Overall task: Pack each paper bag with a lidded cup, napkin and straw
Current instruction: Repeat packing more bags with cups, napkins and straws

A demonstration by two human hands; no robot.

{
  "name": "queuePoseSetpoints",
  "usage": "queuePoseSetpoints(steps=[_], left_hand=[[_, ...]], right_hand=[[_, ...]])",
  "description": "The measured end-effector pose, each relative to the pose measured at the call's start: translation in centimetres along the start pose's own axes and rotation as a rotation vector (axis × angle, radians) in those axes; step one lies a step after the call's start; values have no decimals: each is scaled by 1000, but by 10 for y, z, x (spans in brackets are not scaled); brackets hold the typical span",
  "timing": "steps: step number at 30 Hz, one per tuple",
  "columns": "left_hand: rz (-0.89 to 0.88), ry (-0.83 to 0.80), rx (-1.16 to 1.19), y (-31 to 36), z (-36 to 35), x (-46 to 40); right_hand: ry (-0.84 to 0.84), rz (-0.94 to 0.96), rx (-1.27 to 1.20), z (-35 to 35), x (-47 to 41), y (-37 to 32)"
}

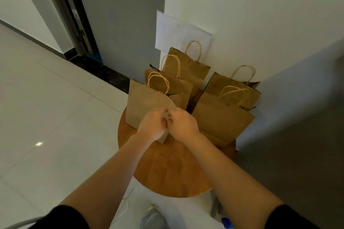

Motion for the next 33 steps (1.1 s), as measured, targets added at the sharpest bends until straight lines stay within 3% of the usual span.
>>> queuePoseSetpoints(steps=[9,19,28,33], left_hand=[[-227,-112,-170,112,-70,103],[-470,-172,-193,275,-162,265],[-659,-317,-102,419,-249,295],[-686,-360,-53,488,-302,277]], right_hand=[[69,-212,-58,37,183,72],[296,-458,-186,86,421,157],[608,-715,-271,129,540,255],[657,-859,-316,159,572,326]])
Point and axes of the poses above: each hand's wrist, its own x-axis away from the middle knuckle, its own z-axis out of the back of the hand, y = z × x, the point moved 1 cm from there along -x, towards the middle knuckle, and after that the axes turned 6 degrees about x, right-handed, at the moved point
